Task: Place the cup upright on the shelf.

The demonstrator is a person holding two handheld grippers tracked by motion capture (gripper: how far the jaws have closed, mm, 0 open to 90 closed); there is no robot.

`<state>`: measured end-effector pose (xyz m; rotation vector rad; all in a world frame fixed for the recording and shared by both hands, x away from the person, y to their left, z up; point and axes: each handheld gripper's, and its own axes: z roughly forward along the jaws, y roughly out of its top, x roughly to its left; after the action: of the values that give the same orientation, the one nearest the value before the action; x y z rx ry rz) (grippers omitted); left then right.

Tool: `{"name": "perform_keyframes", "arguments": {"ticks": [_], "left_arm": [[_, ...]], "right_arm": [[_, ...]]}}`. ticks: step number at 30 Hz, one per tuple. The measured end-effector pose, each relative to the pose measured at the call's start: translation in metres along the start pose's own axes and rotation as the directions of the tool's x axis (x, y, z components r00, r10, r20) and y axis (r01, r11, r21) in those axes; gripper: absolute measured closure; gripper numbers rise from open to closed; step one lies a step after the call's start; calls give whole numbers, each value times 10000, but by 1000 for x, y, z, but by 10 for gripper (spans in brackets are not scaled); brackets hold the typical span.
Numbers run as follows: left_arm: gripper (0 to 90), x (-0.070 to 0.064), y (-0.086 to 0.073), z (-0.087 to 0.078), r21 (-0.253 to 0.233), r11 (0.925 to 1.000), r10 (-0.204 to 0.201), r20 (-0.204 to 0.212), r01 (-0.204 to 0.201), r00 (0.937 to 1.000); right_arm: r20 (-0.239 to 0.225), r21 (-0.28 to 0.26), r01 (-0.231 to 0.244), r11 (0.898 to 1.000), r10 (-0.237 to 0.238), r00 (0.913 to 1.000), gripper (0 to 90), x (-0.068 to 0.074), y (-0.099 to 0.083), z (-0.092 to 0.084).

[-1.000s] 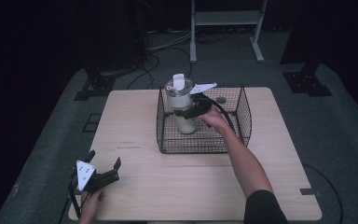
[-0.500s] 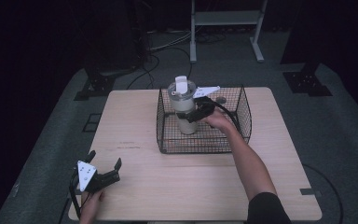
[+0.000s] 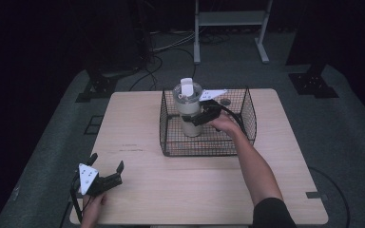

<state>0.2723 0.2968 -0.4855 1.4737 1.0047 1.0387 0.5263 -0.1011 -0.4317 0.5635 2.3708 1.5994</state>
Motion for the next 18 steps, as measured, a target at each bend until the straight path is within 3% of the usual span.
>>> {"name": "perform_keyframes", "arguments": {"ticks": [18], "left_arm": [[0, -1, 0, 0, -31, 10000, 28, 10, -28, 10000]], "right_arm": [[-88, 608, 27, 9981, -22, 10000, 85, -4, -1, -12]]}}
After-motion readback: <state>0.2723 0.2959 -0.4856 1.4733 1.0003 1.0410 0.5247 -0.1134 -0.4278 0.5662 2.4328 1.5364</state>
